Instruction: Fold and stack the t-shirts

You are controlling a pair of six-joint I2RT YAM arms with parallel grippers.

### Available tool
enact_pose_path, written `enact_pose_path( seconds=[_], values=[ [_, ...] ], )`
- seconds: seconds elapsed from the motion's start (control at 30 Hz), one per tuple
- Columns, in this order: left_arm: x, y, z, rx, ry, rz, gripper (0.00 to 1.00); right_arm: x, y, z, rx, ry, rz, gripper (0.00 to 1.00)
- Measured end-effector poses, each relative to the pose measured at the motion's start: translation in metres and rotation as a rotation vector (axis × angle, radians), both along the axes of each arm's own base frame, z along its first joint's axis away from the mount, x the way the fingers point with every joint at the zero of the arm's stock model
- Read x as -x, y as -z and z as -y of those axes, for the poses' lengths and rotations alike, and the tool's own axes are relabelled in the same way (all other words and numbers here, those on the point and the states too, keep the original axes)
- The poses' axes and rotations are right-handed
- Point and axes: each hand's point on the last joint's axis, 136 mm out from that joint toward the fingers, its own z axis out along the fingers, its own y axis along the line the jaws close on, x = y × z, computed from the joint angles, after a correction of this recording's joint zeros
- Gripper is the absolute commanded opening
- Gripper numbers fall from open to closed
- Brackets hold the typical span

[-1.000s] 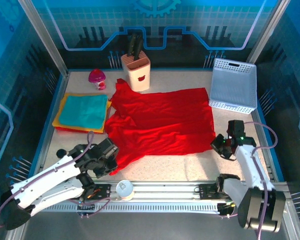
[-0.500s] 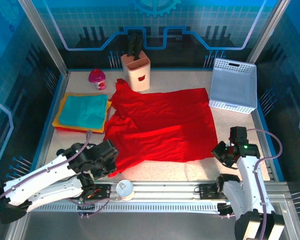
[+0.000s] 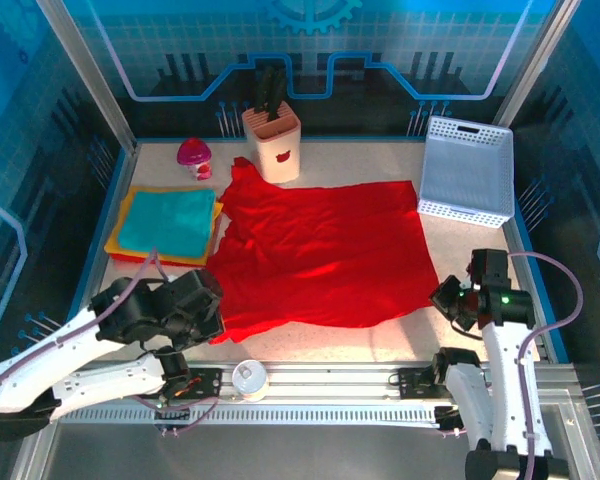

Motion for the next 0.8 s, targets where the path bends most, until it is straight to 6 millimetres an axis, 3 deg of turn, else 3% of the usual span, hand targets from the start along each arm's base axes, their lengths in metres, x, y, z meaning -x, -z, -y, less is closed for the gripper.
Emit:
enact_pose_path(
  seconds=[0.13, 0.4, 0.57, 0.8],
  values=[
    [-0.002, -0.038, 0.000, 0.052, 0.041, 0.071, 0.00, 0.004, -0.009, 0.001, 0.020, -0.010, 0.022, 0.00],
    [-0.004, -0.036, -0.013, 0.040, 0.058, 0.134, 0.00, 0.003, -0.018, 0.004, 0.046, -0.015, 0.061, 0.00],
    [-0.038, -0.062, -0.011, -0.030, 0.031, 0.271, 0.00, -0.023, -0.056, 0.008, 0.059, -0.016, 0.169, 0.00],
    [-0.112, -0.126, -0.025, -0.045, -0.096, 0.465, 0.00, -0.087, -0.128, 0.010, 0.066, -0.065, 0.341, 0.00]
  ],
)
